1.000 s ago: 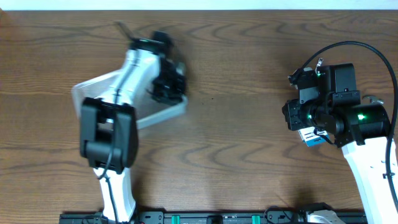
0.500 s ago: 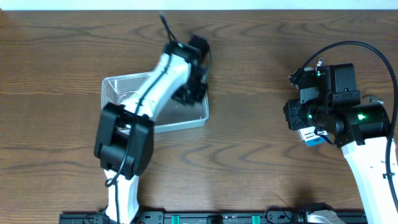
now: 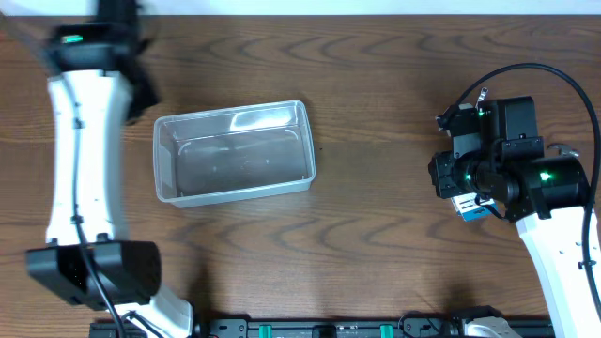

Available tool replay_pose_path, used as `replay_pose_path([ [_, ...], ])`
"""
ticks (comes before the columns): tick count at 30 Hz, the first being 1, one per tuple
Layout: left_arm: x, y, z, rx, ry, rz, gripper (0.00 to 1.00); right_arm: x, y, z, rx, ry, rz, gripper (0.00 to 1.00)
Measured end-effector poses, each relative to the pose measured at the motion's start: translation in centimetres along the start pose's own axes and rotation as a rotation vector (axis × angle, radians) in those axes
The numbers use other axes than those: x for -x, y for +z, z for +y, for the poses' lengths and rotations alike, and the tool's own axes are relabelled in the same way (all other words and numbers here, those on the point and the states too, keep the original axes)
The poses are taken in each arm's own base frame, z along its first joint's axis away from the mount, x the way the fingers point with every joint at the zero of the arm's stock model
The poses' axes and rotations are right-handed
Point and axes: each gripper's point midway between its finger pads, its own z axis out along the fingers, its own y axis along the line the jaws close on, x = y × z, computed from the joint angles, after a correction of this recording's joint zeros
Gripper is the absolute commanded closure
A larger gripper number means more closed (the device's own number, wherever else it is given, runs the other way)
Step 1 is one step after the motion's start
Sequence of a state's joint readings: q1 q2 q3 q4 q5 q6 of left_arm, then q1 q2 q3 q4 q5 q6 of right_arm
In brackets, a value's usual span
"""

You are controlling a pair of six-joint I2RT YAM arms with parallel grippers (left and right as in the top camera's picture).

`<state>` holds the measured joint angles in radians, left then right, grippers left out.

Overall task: Pack container
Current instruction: 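Push the clear container with the left gripper toward table center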

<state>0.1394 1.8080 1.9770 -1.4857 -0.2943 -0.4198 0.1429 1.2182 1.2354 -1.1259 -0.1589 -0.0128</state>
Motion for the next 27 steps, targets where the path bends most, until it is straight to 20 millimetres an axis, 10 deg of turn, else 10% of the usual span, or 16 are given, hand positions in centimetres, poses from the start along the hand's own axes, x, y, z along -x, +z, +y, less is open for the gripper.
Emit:
replay_pose_path([
  [8,-5.3,8.4,4.7,0.067,-0.192,0.378,0.94,0.0,0.0,0.0,0.0,0.0,-0.002,0.78],
  [16,-9.5,12.3,0.0,-0.085,-0.036,0.499,0.94,0.2,0.0,0.0,0.0,-0.001,-0.009,0.78],
  [27,-9.2,11.1,-8.9,-0.308,0.236,0.356,0.94,0.2,0.0,0.0,0.0,-0.001,-0.008,0.78],
])
